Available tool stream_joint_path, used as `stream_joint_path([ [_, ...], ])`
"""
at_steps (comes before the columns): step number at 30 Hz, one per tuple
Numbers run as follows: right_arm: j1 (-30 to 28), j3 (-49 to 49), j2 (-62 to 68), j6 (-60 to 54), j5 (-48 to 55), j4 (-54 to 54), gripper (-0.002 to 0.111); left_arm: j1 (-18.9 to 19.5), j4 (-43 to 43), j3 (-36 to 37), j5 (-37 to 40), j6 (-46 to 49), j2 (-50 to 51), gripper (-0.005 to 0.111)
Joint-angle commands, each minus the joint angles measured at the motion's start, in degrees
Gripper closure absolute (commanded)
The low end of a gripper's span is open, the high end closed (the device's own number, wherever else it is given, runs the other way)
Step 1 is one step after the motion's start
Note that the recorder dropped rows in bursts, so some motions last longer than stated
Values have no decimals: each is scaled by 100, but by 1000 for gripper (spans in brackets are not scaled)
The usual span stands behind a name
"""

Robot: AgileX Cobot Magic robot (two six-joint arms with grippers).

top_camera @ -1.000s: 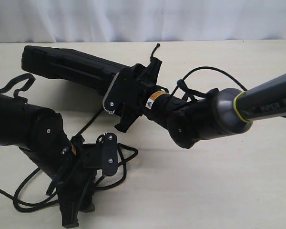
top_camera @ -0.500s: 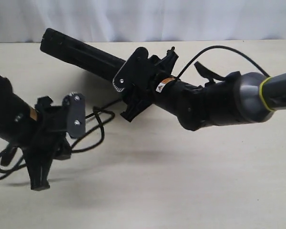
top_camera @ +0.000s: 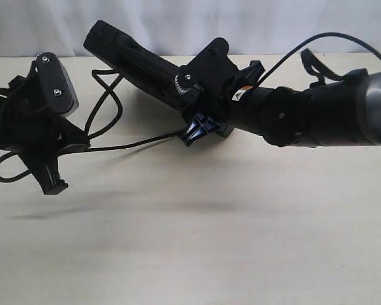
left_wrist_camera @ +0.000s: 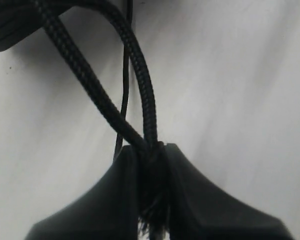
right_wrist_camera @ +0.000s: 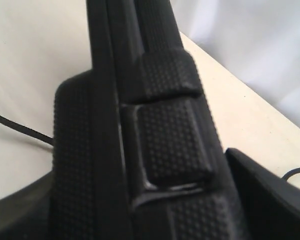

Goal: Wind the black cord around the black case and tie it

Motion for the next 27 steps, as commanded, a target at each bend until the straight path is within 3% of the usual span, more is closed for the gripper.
stream_joint_path([
  [1, -8, 92, 37, 505, 538, 349, 104, 8, -568, -5, -5, 685, 255, 107],
  [13, -8, 92, 37, 505, 538, 349, 104, -2, -640, -5, -471, 1434, 606, 107],
  [20, -8, 92, 37, 505, 538, 349, 104, -2, -1427, -197, -371, 2243, 606, 107],
  [27, -8, 92, 37, 505, 538, 349, 104, -2, -1465, -343, -394, 2645, 651, 107],
])
